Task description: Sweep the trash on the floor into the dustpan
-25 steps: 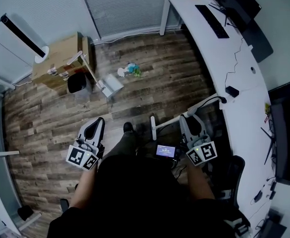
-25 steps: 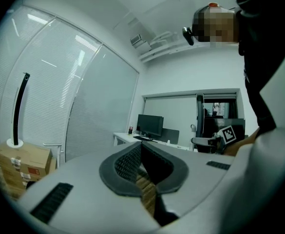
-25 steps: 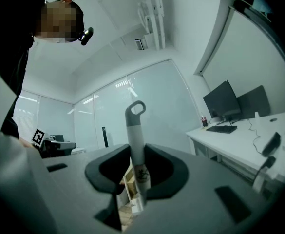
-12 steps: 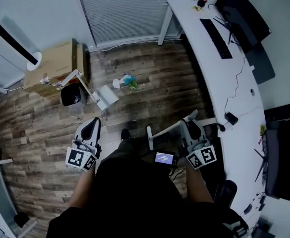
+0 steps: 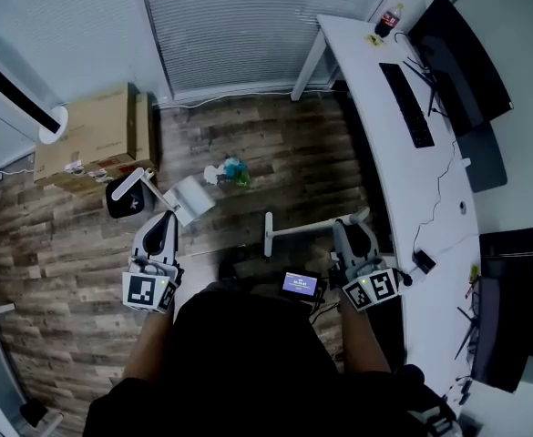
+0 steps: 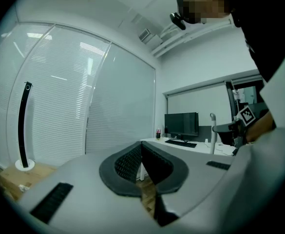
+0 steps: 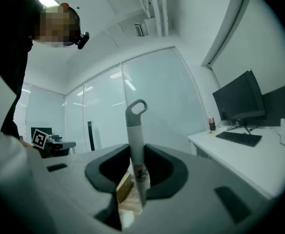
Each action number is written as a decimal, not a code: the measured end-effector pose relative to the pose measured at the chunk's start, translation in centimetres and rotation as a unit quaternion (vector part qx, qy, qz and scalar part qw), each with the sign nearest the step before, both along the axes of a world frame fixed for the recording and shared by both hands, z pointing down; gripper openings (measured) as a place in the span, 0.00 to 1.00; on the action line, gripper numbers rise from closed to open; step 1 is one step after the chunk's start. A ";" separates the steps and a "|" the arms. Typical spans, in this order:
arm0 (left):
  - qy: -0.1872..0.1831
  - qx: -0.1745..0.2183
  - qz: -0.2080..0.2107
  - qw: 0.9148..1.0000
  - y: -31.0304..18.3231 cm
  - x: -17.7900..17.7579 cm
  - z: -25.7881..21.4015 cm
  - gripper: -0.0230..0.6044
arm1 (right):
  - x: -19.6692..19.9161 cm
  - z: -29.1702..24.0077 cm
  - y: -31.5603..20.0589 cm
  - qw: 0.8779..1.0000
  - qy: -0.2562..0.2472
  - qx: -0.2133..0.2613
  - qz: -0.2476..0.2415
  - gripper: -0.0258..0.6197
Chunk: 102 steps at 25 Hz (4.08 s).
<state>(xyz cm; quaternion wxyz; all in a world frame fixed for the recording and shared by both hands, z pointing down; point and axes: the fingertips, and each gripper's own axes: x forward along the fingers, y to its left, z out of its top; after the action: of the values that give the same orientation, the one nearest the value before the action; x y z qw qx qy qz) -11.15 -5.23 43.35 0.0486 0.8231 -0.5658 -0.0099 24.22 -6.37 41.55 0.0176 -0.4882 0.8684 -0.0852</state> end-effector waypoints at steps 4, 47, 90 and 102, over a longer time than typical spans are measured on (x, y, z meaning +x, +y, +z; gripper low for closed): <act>0.004 0.009 -0.024 1.000 -2.1 -2.1 -0.1 0.03 | -0.9 -0.8 -4.2 1.000 0.007 0.016 -0.009 0.18; -0.252 -0.364 0.002 0.897 -14.9 -15.8 13.3 0.27 | -7.8 5.5 -51.6 0.957 0.051 -0.003 -0.286 0.18; -0.251 -0.516 0.141 0.807 -11.6 -17.3 23.4 0.23 | -23.7 16.8 -43.6 0.978 -0.006 -0.066 -0.197 0.23; -0.166 -0.476 0.155 0.850 -12.0 -16.6 23.2 0.22 | -30.3 18.1 -36.9 0.983 -0.038 -0.069 -0.166 0.24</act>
<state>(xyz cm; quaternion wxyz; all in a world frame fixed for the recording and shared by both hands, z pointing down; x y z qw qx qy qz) -27.78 -17.24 66.60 0.3407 0.7658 -0.3660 0.4045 -6.10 -43.28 59.62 0.0029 -0.3337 0.9281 -0.1653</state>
